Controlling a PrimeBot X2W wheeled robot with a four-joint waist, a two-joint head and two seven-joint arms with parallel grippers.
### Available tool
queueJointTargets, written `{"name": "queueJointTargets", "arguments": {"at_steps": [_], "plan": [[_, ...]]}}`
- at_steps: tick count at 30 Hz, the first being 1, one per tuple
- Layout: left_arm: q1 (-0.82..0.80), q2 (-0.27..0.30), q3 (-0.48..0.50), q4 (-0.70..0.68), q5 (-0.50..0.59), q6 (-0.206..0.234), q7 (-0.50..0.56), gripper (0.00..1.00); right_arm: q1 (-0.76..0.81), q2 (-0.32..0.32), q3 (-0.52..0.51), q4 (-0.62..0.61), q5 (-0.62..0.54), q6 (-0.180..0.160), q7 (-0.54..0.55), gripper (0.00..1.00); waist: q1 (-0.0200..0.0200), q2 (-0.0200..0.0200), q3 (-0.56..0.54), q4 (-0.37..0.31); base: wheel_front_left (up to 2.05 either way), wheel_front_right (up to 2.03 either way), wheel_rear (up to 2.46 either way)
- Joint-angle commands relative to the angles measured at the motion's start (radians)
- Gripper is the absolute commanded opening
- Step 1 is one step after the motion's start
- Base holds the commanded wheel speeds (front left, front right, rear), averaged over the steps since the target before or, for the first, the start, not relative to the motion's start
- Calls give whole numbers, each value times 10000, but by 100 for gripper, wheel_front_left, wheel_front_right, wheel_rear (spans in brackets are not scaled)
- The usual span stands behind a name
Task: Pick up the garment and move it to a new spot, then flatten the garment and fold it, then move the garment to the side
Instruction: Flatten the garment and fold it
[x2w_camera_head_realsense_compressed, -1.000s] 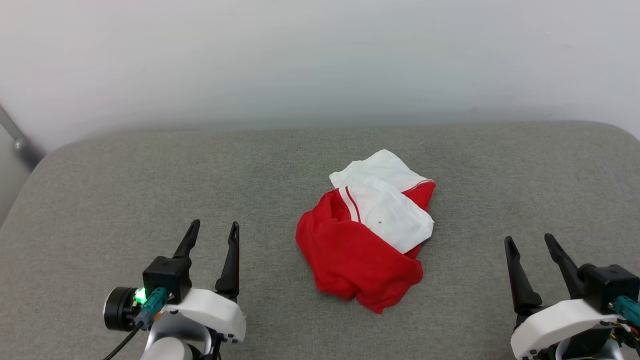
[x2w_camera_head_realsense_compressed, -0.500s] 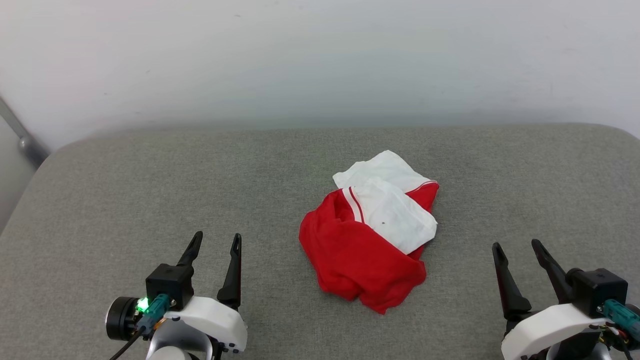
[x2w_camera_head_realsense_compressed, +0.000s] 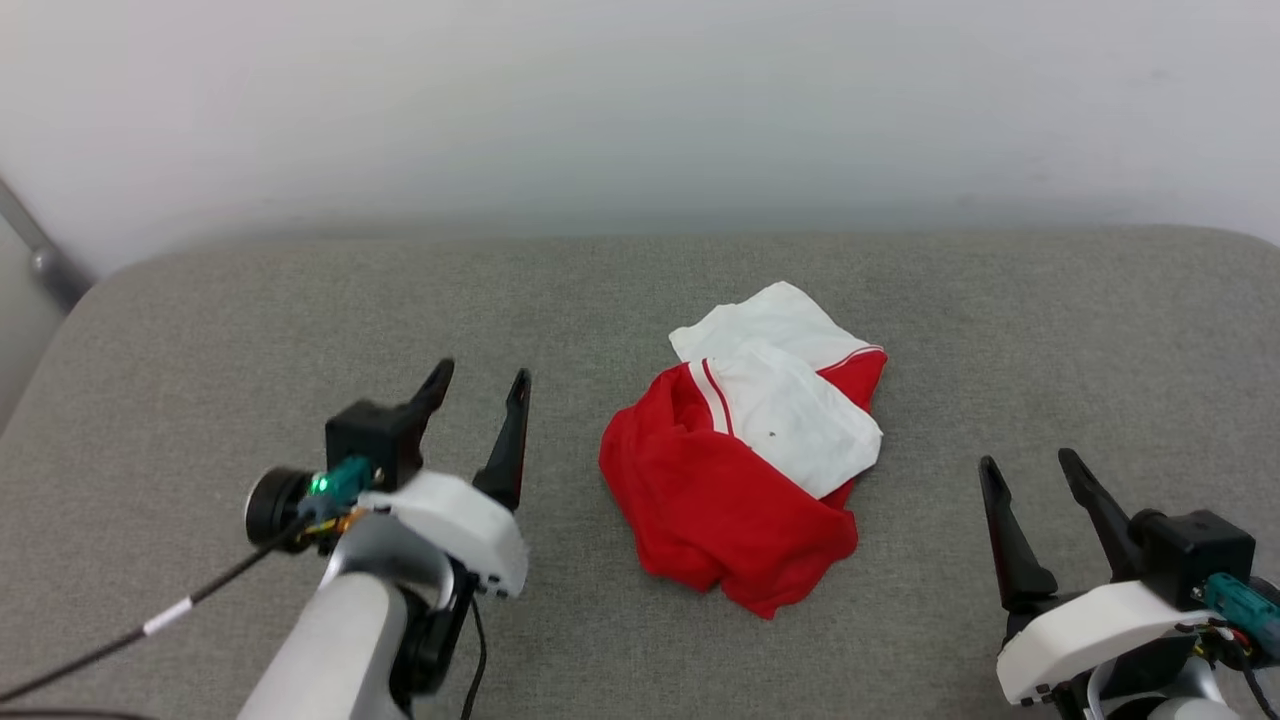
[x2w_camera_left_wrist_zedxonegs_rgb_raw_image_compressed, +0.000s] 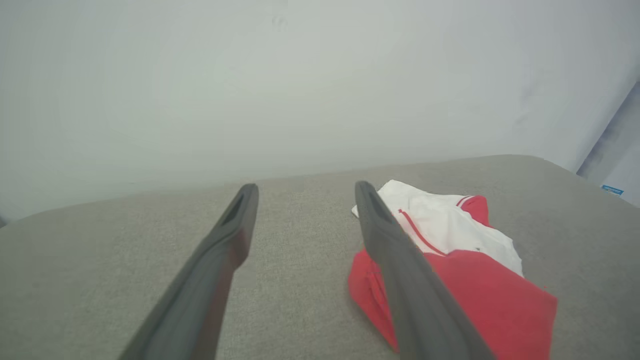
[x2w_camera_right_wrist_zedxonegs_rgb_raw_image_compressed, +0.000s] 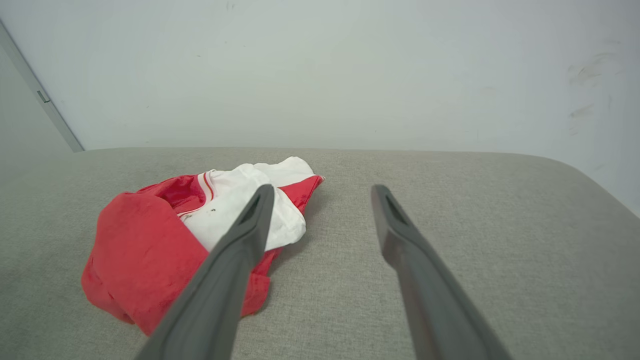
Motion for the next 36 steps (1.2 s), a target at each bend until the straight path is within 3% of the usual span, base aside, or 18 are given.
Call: {"name": "queueJointTargets", "arguments": {"at_steps": [1,7,13,21,29,30,31,32,33,36], "plan": [[-290,3,-68,46,-18,-93,129,100,-174,6,26,-42,-44,-7,-10,100,0,0,150,-90,0,0,0],[-2754,-176,-536,642,-245,-1053,1316,100,-576,5,172,46,13,-7,-87,100,0,0,845,-536,0,0,0],[-4610,-30,-1229,2218,-1134,-1704,3568,100,-859,8,281,367,178,-7,-325,100,0,0,1290,-1102,0,0,0],[-5545,800,-3061,3690,-2884,-1788,6374,100,-1039,6,609,859,253,-7,-586,100,0,0,1565,-1571,0,0,0],[-5742,1197,-4023,4692,-3879,-1791,7475,100,-1371,8,882,1277,473,-7,-863,100,0,0,1814,-1799,0,0,0],[-5766,1212,-4113,4771,-3936,-1792,7525,80,-1389,8,892,1320,479,-7,-880,100,0,0,1830,-1812,0,0,0],[-5772,1217,-4190,4854,-4012,-1793,7525,39,-1396,8,900,1371,485,-7,-893,100,0,0,1841,-1826,0,0,0],[-5790,1213,-4270,4903,-4060,-1793,7488,6,-1415,8,894,1419,486,-7,-921,100,0,0,1851,-1834,0,0,0],[-5818,1214,-4326,4941,-4114,-1793,7431,0,-1452,8,879,1458,488,-7,-944,100,0,0,1859,-1842,0,0,0],[-6002,1283,-4416,4988,-4236,-1792,7105,0,-1492,8,765,1542,465,-5,-1009,100,0,0,1845,-1792,0,0,0]]}}
